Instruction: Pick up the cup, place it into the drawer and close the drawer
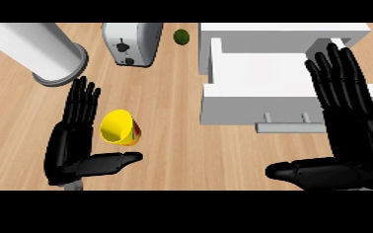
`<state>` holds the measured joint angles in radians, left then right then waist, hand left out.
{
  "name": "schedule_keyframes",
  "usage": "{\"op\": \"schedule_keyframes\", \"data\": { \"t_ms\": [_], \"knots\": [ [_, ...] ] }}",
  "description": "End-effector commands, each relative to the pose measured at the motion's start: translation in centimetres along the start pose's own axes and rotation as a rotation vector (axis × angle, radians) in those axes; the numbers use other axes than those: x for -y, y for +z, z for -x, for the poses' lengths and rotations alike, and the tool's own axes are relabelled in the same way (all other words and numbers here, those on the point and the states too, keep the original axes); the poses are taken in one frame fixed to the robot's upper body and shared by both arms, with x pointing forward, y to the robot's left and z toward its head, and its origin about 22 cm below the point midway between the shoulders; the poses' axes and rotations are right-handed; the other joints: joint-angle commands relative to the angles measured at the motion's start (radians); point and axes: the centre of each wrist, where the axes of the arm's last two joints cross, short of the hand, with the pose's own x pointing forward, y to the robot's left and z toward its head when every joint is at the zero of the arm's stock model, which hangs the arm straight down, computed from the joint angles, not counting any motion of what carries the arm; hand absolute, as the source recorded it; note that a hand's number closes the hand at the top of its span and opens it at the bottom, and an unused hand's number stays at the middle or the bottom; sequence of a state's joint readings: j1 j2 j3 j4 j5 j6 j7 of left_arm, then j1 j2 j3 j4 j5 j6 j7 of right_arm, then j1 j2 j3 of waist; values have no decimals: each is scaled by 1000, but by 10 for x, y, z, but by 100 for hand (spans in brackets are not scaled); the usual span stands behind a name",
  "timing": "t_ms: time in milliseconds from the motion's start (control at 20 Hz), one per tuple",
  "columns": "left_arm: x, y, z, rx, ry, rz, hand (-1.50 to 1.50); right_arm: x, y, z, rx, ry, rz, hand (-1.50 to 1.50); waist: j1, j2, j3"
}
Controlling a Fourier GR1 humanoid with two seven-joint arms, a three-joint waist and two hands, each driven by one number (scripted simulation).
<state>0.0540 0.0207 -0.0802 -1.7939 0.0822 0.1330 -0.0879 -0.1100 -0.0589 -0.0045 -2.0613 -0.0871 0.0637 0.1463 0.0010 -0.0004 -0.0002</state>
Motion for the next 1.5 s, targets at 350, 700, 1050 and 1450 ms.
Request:
{"op": "schedule_keyframes", "data": {
  "t_ms": [350,700,1050,1450],
  "knots": [
    [-44,22,48,-56,-39,-52,-150,13,19,-8,-20,11,-17,-150,-1,0,0],
    [-48,23,97,-84,-37,-53,-150,19,2,-5,-6,-18,-17,-150,-3,1,0],
    [-47,28,119,-98,-36,-62,-150,11,14,-2,15,-12,-19,-150,-3,0,0],
    [-69,3,131,-100,-17,-90,-150,2,-1,4,-14,-10,-42,-150,-2,1,0]
  ]
}}
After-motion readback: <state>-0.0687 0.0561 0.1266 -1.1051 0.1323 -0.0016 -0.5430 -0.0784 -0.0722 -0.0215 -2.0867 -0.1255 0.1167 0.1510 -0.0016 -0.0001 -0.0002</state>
